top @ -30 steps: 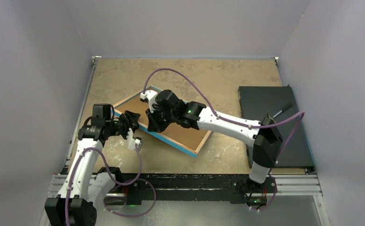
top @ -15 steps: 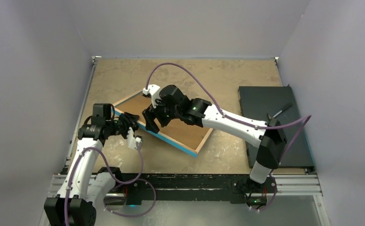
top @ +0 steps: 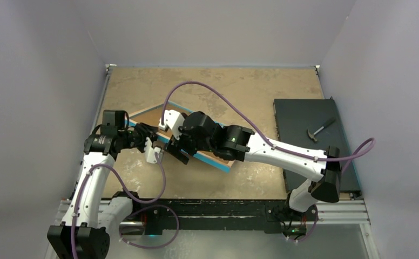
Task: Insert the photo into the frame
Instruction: Turn over the photo frame at the center of the board.
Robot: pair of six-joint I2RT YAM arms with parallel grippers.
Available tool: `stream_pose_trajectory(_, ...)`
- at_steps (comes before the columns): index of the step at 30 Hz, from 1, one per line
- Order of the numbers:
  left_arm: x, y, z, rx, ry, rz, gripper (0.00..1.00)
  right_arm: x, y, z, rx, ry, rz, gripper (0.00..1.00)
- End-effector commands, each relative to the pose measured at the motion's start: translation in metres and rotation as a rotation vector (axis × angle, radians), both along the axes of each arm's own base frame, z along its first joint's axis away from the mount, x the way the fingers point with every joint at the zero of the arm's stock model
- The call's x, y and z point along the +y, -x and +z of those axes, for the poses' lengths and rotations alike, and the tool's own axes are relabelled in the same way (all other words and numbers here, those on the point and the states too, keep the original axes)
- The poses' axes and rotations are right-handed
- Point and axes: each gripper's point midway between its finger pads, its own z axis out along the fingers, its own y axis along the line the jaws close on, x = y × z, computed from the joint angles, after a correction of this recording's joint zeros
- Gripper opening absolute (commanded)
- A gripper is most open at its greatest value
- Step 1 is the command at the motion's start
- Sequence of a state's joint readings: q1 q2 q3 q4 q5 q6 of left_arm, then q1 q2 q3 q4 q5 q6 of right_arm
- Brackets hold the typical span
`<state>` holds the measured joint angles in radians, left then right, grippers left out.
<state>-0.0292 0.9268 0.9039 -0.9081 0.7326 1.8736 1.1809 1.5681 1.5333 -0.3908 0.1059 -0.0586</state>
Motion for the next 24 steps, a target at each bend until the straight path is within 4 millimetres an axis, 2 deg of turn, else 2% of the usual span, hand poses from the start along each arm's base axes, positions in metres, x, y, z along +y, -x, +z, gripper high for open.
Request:
stream_pose_trajectory(1, -0.011, 0.003, 0.034, -0.042, 0.086, -0.015, 0.11, -0.011, -0.008, -0.007, -0.069, 0.086, -0.040, 0.80)
stream_pose_trajectory(6, -0.011, -0.002, 0.043, -0.036, 0.099, 0.004, 0.11, -0.011, -0.011, -0.016, -0.092, 0.147, -0.056, 0.75)
stream_pose_trajectory(11, -0.013, -0.005, 0.054, -0.048, 0.145, 0.029, 0.11, -0.017, -0.022, -0.038, -0.121, 0.223, -0.110, 0.65)
stream_pose_trajectory(14, -0.013, -0.003, 0.053, -0.053, 0.138, 0.022, 0.11, -0.017, -0.031, -0.036, -0.153, 0.214, -0.155, 0.52)
stream_pose_trajectory(18, -0.013, -0.006, 0.057, -0.071, 0.154, 0.039, 0.13, -0.017, -0.039, -0.014, -0.186, 0.128, -0.219, 0.23)
stream_pose_trajectory(20, -0.012, -0.012, 0.067, -0.106, 0.176, 0.060, 0.21, -0.013, -0.037, -0.002, -0.184, 0.088, -0.203, 0.04)
stream_pose_trajectory(21, -0.011, -0.016, 0.075, -0.128, 0.193, 0.079, 0.28, -0.012, -0.039, 0.007, -0.195, 0.066, -0.216, 0.00)
stream_pose_trajectory(22, -0.010, -0.020, 0.085, -0.155, 0.215, 0.102, 0.36, -0.011, -0.041, 0.015, -0.201, 0.048, -0.229, 0.00)
stream_pose_trajectory(23, -0.008, -0.022, 0.094, -0.181, 0.230, 0.123, 0.52, -0.010, -0.043, 0.023, -0.204, 0.030, -0.237, 0.00)
stream_pose_trajectory(24, -0.006, -0.025, 0.103, -0.203, 0.245, 0.143, 0.61, -0.008, -0.045, 0.029, -0.202, 0.012, -0.241, 0.00)
